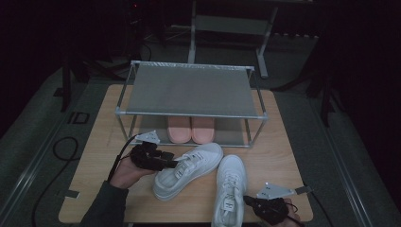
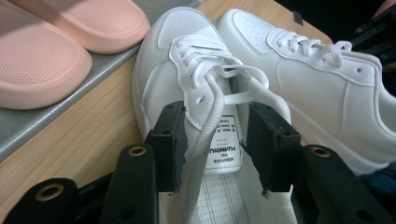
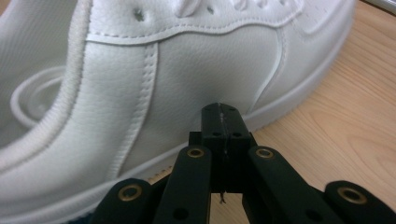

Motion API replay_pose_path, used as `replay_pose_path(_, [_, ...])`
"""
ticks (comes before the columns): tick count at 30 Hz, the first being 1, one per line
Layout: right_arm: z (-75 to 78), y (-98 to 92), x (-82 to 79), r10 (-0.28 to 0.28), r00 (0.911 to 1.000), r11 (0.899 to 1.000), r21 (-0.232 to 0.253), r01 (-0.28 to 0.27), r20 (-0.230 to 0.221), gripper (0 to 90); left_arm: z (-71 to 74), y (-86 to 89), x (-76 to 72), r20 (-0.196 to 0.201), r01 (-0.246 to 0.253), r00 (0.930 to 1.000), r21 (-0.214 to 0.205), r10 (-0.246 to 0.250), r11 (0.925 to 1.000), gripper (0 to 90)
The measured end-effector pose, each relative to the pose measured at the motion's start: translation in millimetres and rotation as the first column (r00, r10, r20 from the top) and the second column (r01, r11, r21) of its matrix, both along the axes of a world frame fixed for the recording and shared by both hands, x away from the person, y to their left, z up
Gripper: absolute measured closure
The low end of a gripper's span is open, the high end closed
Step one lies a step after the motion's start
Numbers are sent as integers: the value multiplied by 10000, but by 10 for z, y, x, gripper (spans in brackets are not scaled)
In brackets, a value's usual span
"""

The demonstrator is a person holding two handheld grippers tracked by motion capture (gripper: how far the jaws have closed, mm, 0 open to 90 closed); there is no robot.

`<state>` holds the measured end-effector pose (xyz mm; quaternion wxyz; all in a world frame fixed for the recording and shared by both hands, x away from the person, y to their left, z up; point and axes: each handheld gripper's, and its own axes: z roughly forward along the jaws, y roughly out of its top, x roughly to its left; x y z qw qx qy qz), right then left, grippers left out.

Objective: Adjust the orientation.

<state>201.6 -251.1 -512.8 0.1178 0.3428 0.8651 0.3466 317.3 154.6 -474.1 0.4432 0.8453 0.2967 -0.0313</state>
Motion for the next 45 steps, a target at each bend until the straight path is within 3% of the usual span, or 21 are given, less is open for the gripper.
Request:
replay_pose_path(20, [5,495,37,1403,9898,9896,270,-1409,243,900,94,-67,-111,255,517,9983,189,-521,9985,576])
replay_pose_path(32, [65,647,72,1621,9850,9853,445,-1649,593,900,126,-247,-281,368,1091,9931,511,-1110,9927,573])
replay_pose_path(41, [48,694,85,1677,9840,9835,579,-1712,601,900,127,-314,-342,379,1127,9925,771,-1159,9906,540])
replay_pose_path(45, [5,795,75,1955,9791,9797,338,-1975,569,900,128,-326,-356,386,1091,9929,887,-1129,9901,525])
